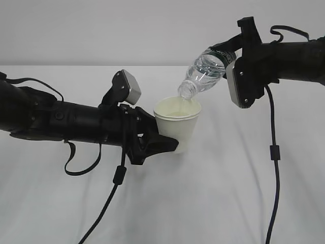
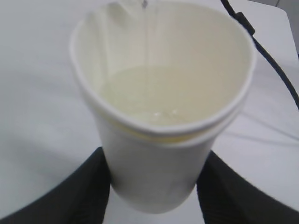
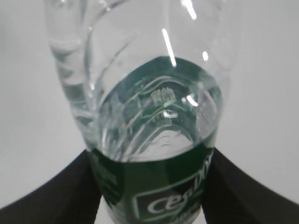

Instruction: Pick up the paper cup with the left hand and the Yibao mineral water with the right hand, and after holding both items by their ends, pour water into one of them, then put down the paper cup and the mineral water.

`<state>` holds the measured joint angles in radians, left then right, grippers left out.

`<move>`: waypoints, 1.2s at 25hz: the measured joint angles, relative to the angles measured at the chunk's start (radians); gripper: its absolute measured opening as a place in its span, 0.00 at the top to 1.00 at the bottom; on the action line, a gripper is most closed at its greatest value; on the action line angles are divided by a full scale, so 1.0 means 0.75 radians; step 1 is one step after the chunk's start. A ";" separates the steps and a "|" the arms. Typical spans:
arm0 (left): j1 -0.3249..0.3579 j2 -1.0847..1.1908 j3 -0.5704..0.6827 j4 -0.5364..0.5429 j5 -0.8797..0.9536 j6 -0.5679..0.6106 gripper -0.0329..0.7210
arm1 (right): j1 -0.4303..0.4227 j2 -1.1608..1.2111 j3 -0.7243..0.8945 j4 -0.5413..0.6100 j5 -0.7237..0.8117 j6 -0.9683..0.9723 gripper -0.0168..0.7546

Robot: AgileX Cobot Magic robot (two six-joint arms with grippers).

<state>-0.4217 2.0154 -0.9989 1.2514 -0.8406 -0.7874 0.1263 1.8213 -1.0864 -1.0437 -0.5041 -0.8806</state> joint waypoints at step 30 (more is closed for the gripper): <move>0.000 0.000 0.000 -0.010 0.030 -0.004 0.43 | 0.000 0.000 0.000 0.000 -0.004 0.096 0.40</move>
<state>-0.4217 2.0154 -0.9989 1.2436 -0.8185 -0.7907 0.1263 1.8213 -1.0864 -1.0437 -0.5072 -0.8085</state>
